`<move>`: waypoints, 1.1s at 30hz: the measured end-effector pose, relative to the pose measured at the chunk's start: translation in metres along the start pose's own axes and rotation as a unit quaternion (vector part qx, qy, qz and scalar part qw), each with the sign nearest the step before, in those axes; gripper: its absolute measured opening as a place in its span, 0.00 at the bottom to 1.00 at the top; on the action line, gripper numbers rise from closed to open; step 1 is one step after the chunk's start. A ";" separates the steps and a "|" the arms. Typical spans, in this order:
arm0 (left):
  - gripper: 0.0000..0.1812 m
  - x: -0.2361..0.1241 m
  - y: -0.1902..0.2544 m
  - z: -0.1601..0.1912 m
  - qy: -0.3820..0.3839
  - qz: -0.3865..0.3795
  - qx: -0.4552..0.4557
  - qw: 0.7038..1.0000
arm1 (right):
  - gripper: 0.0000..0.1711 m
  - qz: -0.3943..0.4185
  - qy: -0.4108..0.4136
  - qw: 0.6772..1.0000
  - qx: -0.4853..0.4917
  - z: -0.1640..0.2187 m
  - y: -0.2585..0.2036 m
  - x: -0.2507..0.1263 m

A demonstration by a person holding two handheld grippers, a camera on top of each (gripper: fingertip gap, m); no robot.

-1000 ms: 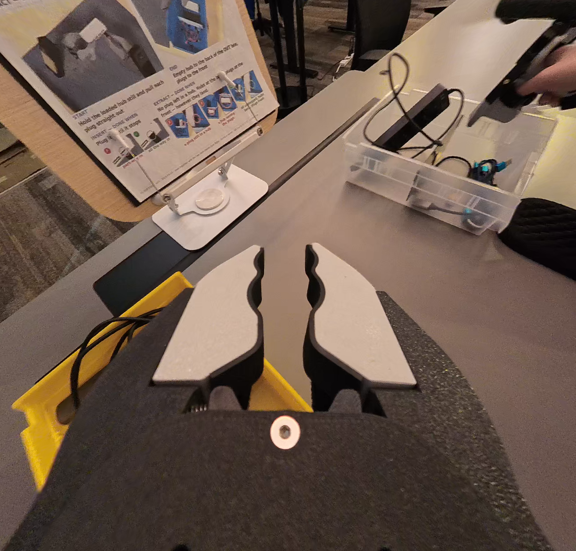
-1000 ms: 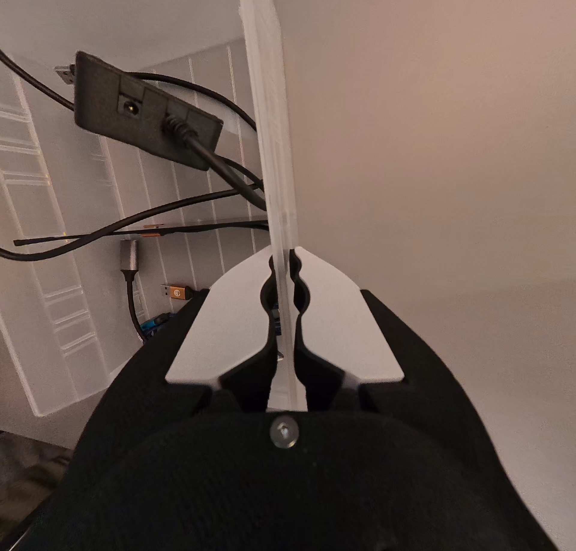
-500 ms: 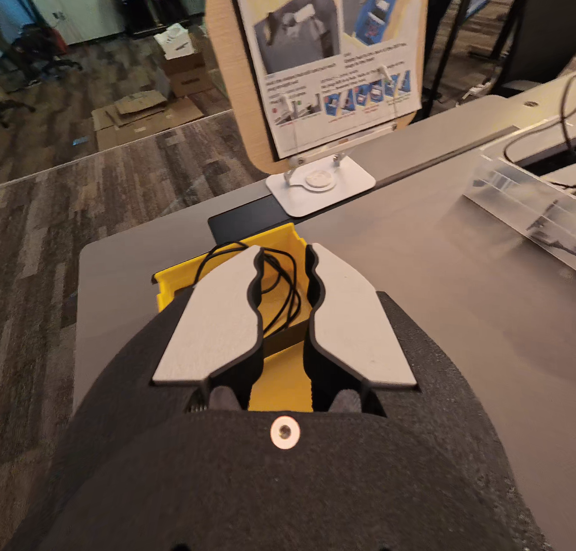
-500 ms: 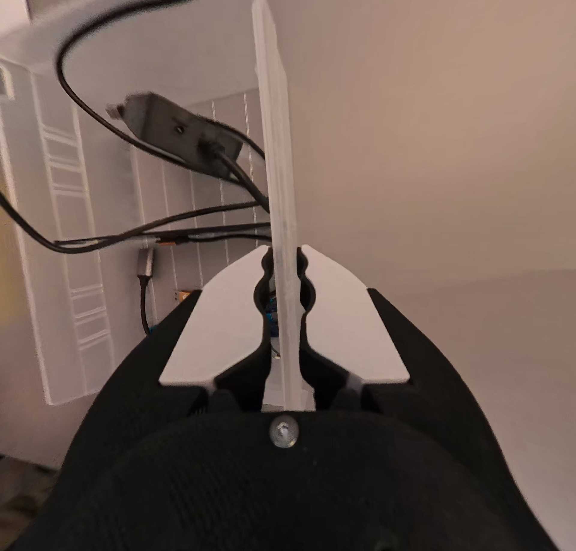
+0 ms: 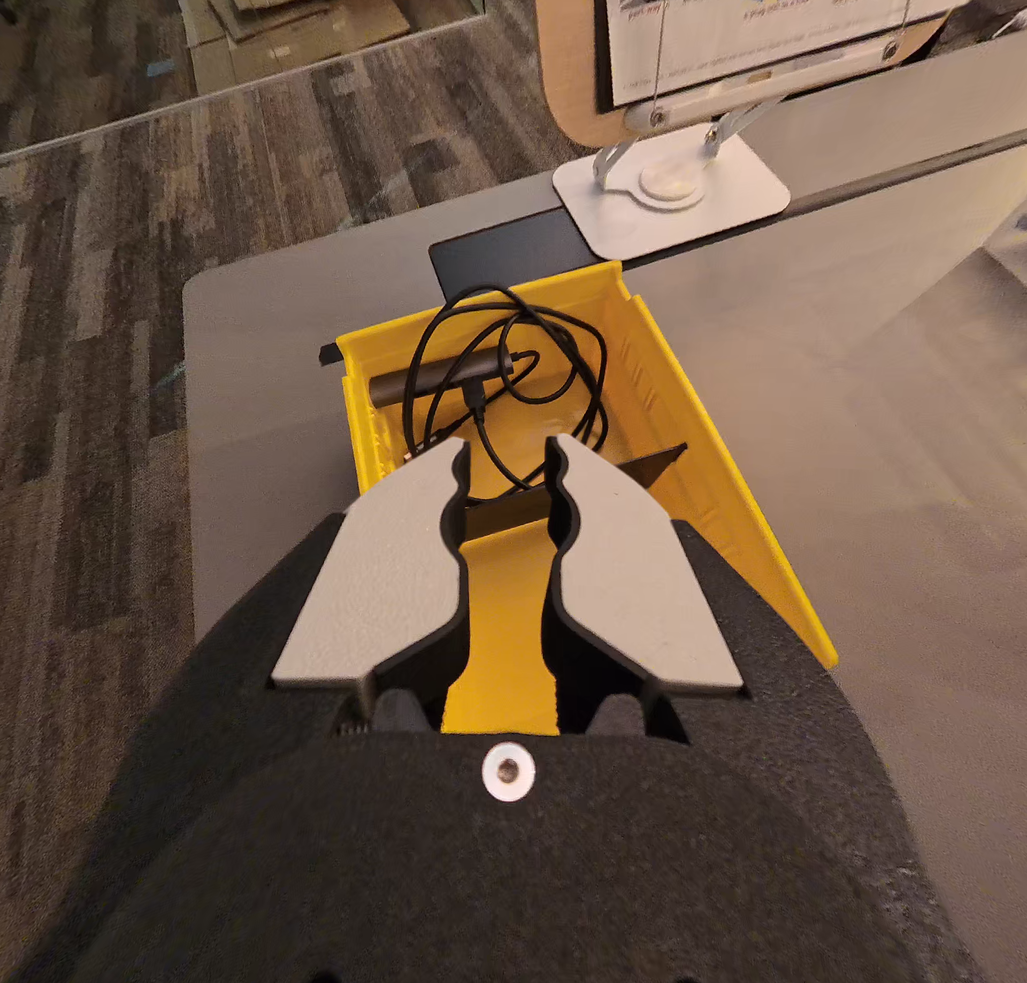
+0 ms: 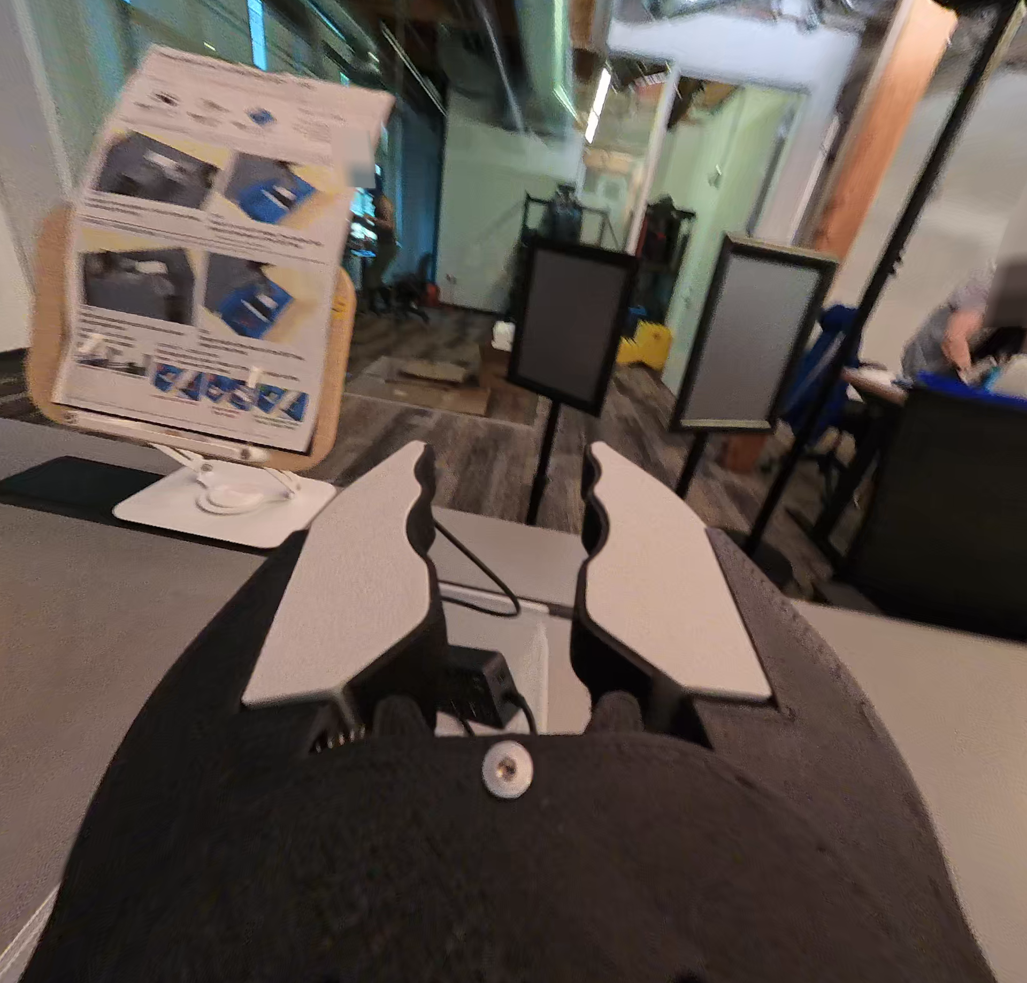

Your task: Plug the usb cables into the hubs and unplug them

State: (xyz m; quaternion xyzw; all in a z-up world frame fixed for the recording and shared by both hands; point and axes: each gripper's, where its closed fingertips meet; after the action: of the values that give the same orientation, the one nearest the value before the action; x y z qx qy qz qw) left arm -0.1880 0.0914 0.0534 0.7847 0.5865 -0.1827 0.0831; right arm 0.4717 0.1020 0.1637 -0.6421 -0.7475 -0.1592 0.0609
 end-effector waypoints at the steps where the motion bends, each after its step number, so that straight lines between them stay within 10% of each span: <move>1: 0.14 0.002 0.000 0.001 -0.002 0.004 0.000 1.000 | 0.30 -0.015 0.014 1.000 -0.009 -0.006 -0.010 0.002; 21: 0.30 0.100 -0.002 0.044 -0.084 0.013 0.028 0.996 | 0.30 -0.158 0.057 0.979 -0.112 -0.003 -0.141 0.040; 33: 0.14 0.145 -0.019 0.080 -0.268 -0.026 0.088 0.959 | 0.30 -0.156 0.029 0.978 -0.136 0.011 -0.129 0.045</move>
State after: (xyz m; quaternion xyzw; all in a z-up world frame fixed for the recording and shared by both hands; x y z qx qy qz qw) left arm -0.1853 0.1981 -0.0746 0.6957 0.5449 -0.4388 0.1632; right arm 0.3393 0.1315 0.1459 -0.5147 -0.8079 -0.2854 -0.0310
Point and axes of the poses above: each gripper's, where its closed fingertips meet, x out along the fingers, z out of its underside, y = z × x across the jaws, and after that the axes turned 11 degrees about y, right-handed
